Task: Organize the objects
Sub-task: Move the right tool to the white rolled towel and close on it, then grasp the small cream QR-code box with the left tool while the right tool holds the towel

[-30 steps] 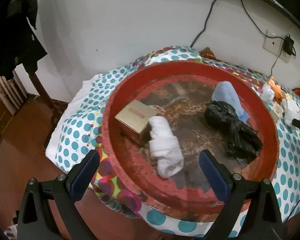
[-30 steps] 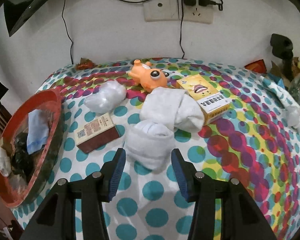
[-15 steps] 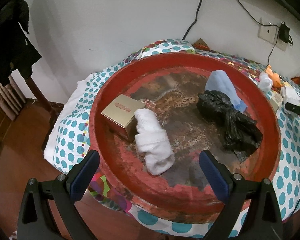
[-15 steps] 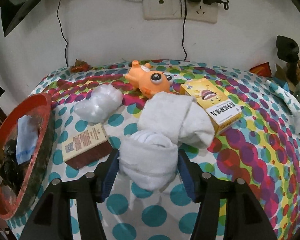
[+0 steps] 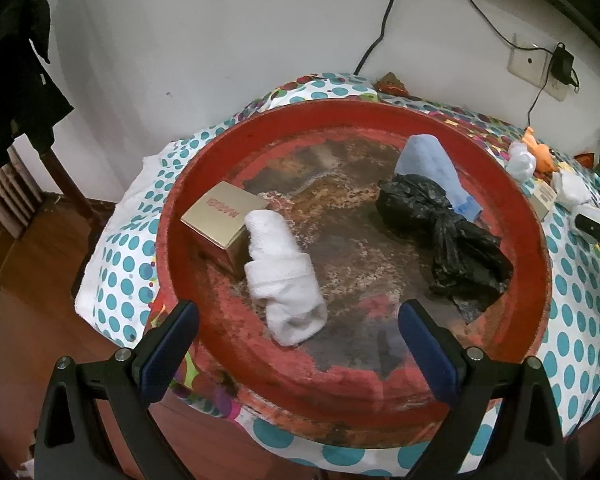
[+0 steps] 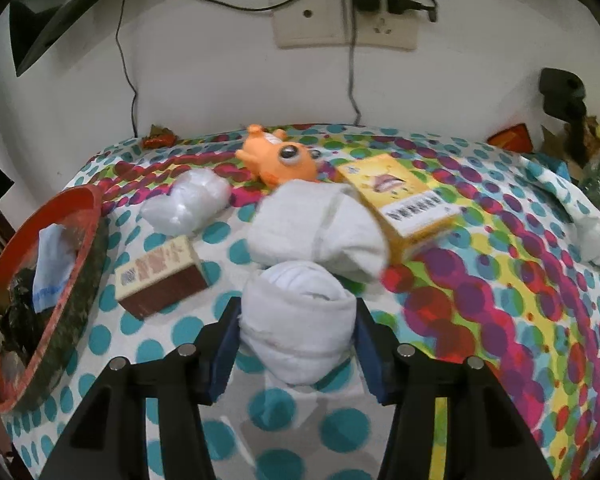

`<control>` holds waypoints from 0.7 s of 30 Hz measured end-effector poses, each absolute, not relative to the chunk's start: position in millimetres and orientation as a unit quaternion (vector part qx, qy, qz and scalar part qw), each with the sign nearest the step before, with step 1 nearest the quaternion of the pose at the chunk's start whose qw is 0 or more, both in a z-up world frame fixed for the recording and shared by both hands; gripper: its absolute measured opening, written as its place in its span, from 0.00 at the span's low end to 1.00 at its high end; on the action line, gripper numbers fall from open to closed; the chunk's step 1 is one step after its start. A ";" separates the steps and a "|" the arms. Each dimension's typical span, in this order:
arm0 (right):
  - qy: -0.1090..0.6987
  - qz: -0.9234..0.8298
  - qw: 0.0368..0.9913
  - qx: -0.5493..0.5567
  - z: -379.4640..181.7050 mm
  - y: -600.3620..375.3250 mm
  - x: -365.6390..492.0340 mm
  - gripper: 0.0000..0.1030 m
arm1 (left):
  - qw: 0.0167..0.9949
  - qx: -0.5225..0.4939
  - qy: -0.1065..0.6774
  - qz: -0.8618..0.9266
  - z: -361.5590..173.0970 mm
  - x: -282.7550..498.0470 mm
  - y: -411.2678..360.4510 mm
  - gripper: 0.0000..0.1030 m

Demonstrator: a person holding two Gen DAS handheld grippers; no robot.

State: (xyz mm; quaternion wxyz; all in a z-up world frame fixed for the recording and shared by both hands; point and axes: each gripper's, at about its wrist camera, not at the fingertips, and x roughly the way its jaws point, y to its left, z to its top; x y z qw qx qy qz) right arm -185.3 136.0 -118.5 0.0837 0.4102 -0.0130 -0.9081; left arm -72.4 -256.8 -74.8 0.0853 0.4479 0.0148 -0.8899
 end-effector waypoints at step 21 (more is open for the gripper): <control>-0.020 -0.914 -0.006 0.405 -119.1 258.0 -174.9 0.52 | -0.019 0.427 -0.070 -0.901 -49.8 -70.5 -171.9 0.96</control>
